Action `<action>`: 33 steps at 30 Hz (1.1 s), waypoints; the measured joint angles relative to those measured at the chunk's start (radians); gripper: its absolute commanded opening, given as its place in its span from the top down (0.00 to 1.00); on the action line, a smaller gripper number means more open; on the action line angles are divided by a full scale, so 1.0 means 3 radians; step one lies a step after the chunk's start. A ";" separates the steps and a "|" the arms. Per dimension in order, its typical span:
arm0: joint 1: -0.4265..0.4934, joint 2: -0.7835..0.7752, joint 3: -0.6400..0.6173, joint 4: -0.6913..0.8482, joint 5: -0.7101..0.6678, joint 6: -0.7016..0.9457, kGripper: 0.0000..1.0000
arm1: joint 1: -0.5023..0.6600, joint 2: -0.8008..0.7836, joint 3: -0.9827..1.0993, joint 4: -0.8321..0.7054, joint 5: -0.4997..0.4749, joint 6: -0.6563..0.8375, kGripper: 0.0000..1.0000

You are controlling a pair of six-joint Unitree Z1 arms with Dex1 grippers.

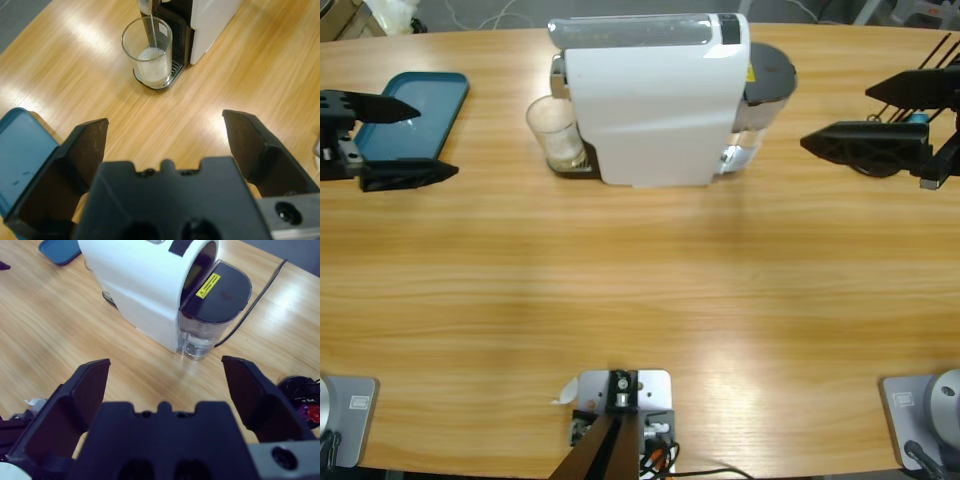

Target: Pour coffee

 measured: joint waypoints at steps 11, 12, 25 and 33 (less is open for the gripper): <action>0.0000 0.0263 0.0000 -0.0154 0.0000 0.0039 0.00 | 0.0000 0.0000 0.0099 -0.0022 0.0055 0.0008 0.00; 0.0000 0.0265 0.0000 -0.0154 0.0000 0.0039 0.00 | 0.0000 0.0000 0.0104 -0.0029 0.0055 0.0008 0.00; 0.0000 0.0268 0.0000 -0.0154 -0.0002 0.0045 0.00 | 0.0000 -0.0002 0.0104 -0.0032 0.0055 0.0008 0.00; 0.0019 0.0644 -0.0298 -0.0153 -0.0205 0.0429 0.00 | 0.0000 -0.0016 0.0104 0.0021 0.0055 0.0008 0.00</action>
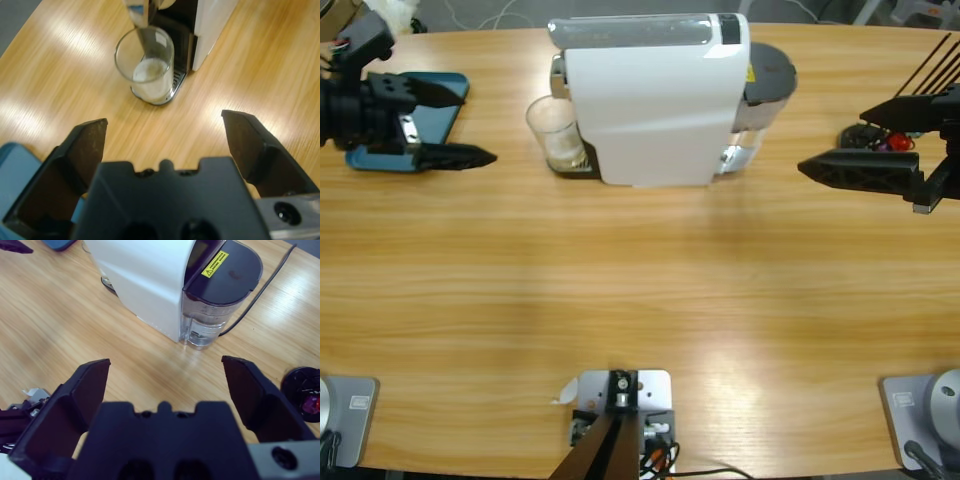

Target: Pour coffee

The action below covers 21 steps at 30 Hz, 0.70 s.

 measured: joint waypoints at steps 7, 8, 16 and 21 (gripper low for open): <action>0.0093 0.0258 -0.0248 0.0010 -0.0075 0.0218 0.00 | 0.0000 0.0000 0.0000 0.0002 0.0000 0.0000 0.00; 0.0099 0.0289 -0.0303 0.0016 -0.0075 0.0231 0.00 | -0.0004 -0.0001 0.0000 0.0002 0.0000 0.0000 0.00; 0.0096 0.0659 -0.0674 0.0192 -0.0085 0.0363 0.00 | -0.0064 -0.0001 0.0023 -0.0034 0.0012 0.0000 0.00; 0.0078 0.0754 -0.0682 0.0232 -0.0173 0.0396 0.00 | -0.0065 -0.0001 0.0115 -0.0108 0.0052 0.0003 0.00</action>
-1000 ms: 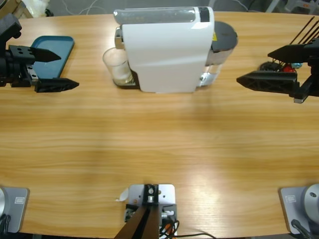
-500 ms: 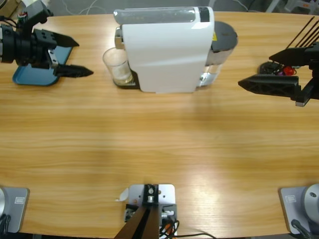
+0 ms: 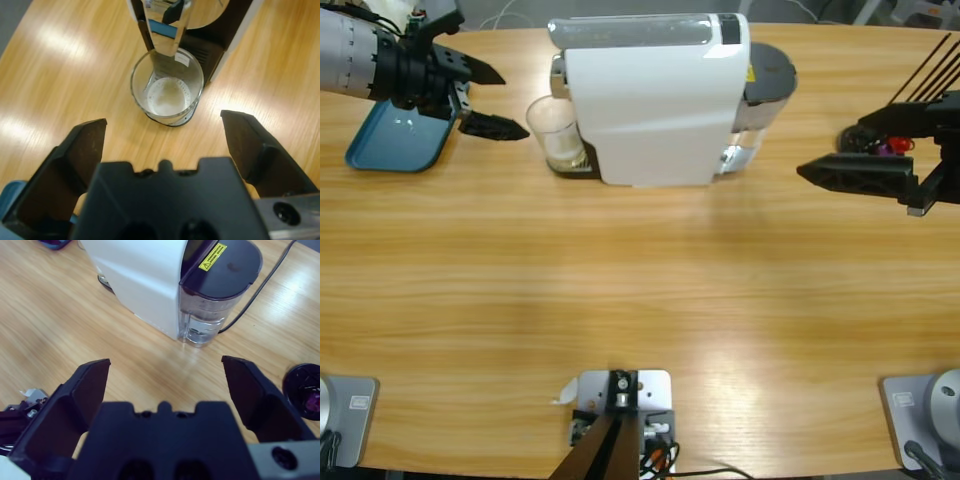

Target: Pour coffee

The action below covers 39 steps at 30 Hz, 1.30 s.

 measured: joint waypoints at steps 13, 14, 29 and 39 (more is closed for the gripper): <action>-0.0036 0.0231 -0.0184 0.0003 -0.0147 0.0043 0.00 | -0.0045 0.0000 0.0048 -0.0067 0.0023 0.0008 0.00; -0.0052 0.0257 -0.0195 0.0003 -0.0154 0.0043 0.00 | -0.0052 0.0000 0.0048 -0.0067 0.0023 0.0008 0.00; -0.0146 0.0530 -0.0341 0.0003 -0.0165 0.0043 0.00 | -0.0203 0.0006 0.0049 -0.0089 0.0148 0.0008 0.00; -0.0146 0.0569 -0.0421 0.0002 -0.0165 0.0043 0.00 | -0.0210 0.0051 0.0049 -0.0104 0.0161 0.0008 0.00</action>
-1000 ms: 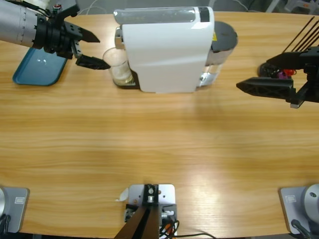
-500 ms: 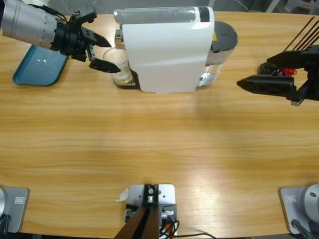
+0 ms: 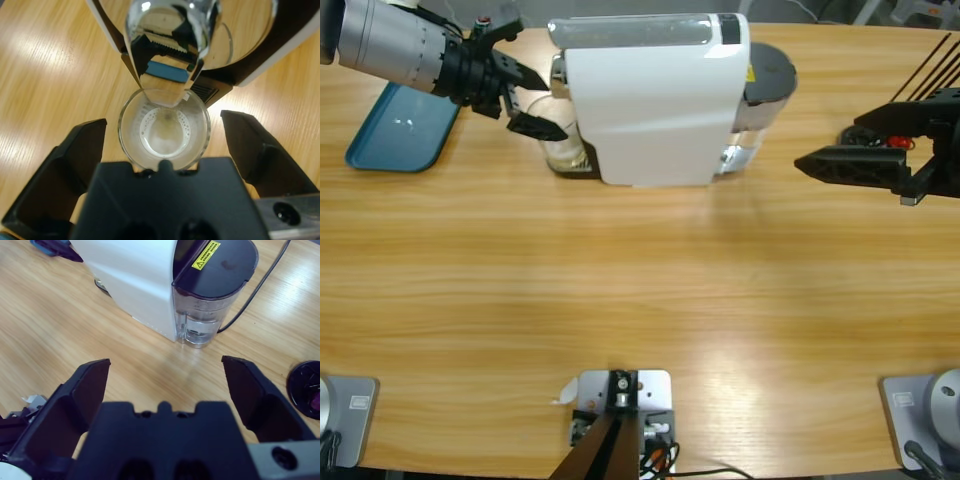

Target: Pour coffee

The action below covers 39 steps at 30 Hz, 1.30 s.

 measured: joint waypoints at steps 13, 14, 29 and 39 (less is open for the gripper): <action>0.0000 0.0160 -0.0001 -0.0013 -0.0013 0.0000 0.13 | -0.0013 0.0028 0.0000 -0.0020 0.0026 0.0000 0.00; -0.0001 0.0171 -0.0002 -0.0016 -0.0020 0.0000 0.14 | -0.0015 0.0030 0.0000 -0.0020 0.0026 0.0000 0.00; -0.0035 0.0200 -0.0037 -0.0021 -0.0058 -0.0062 0.98 | -0.0037 0.0050 0.0001 -0.0061 0.0059 0.0000 0.00; -0.0038 0.0200 -0.0029 -0.0023 -0.0053 -0.0237 1.00 | -0.0037 0.0050 0.0001 -0.0102 0.0059 0.0007 0.00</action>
